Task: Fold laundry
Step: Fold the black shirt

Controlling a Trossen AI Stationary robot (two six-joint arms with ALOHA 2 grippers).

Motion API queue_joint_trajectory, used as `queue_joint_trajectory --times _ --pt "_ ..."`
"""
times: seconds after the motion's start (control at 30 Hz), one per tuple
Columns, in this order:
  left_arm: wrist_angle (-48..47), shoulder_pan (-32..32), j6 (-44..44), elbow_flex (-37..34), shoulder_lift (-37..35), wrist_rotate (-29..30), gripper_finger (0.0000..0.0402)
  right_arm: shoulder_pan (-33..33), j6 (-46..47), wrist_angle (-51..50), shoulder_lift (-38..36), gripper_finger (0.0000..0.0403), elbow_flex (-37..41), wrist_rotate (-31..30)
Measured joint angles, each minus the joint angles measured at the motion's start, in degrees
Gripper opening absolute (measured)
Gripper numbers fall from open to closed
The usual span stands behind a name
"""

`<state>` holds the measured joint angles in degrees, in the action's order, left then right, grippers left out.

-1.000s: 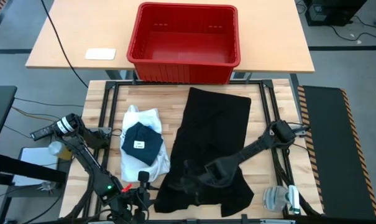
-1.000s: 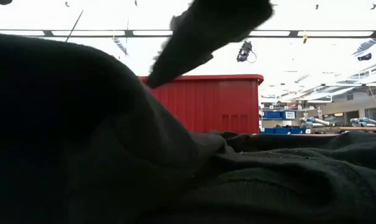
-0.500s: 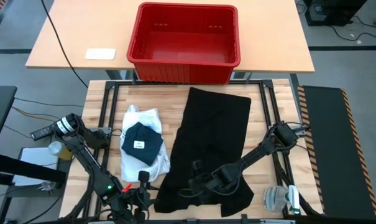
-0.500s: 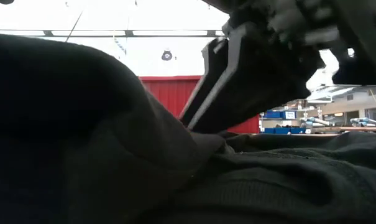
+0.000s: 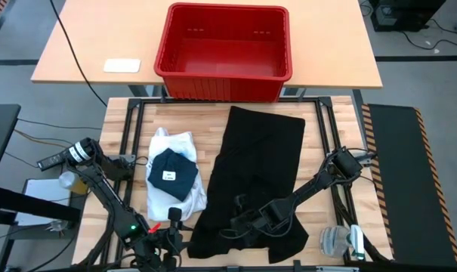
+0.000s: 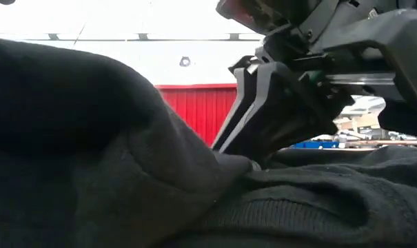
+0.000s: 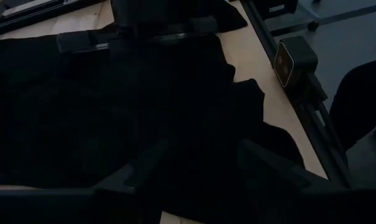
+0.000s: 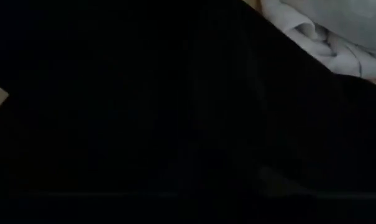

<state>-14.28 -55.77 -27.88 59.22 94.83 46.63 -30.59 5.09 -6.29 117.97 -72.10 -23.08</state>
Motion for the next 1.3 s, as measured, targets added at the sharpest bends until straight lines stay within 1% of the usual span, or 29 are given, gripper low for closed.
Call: queue_joint_trajectory --times 0.07,0.1,0.13,0.27,0.4,0.53,0.7,0.77,0.97,1.03,1.17,1.23,1.3 --pt "0.0 0.0 0.0 0.0 0.0 0.0 0.0195 0.0 -0.1 0.1 0.0 0.0031 0.0 0.2" --pt "0.0 0.0 0.0 0.0 0.0 0.0 0.0195 0.0 -0.1 0.0 0.0 0.0017 0.0 0.4" --pt "0.0 0.0 0.0 0.0 0.0 0.0 0.0195 0.0 -0.1 -0.2 0.0 0.0012 0.0 0.4" --pt "0.1 0.0 0.0 0.0 0.0 0.0 0.0195 0.0 1.2 -0.6 -0.8 0.0011 0.0 0.2" --pt "0.1 0.0 0.0 0.0 0.0 0.0 0.0195 0.0 1.4 -0.3 -5.5 0.0006 0.0 0.0" --pt "0.7 0.0 1.8 0.0 0.0 0.0 0.0195 1.9 2.4 2.0 -8.9 0.0008 0.0 -1.0" --pt "5.6 0.0 7.7 0.0 0.0 0.2 0.0194 6.5 -2.0 11.1 -6.9 0.0008 0.0 3.5" --pt "6.2 0.0 8.0 0.0 0.0 0.2 0.0194 8.7 -2.1 13.3 -5.4 0.0008 0.0 5.0" --pt "6.2 0.0 6.5 0.0 0.0 -0.4 0.0194 14.9 -2.6 19.3 -2.3 0.0008 0.0 5.3" --pt "6.2 0.0 6.1 0.0 0.0 -0.4 0.0194 16.6 -2.4 20.0 -1.3 0.0009 -0.1 7.9" --pt "6.5 0.5 3.5 0.0 0.0 -0.7 0.0194 19.1 -1.3 21.3 0.5 0.0019 -0.1 16.9" --pt "6.5 1.3 1.8 0.0 0.0 -2.3 0.0194 19.6 -0.5 20.8 1.1 0.0035 -0.1 20.2" --pt "7.2 2.1 1.5 0.0 0.1 -3.8 0.0194 19.9 -0.2 19.0 1.1 0.0061 0.0 22.7"
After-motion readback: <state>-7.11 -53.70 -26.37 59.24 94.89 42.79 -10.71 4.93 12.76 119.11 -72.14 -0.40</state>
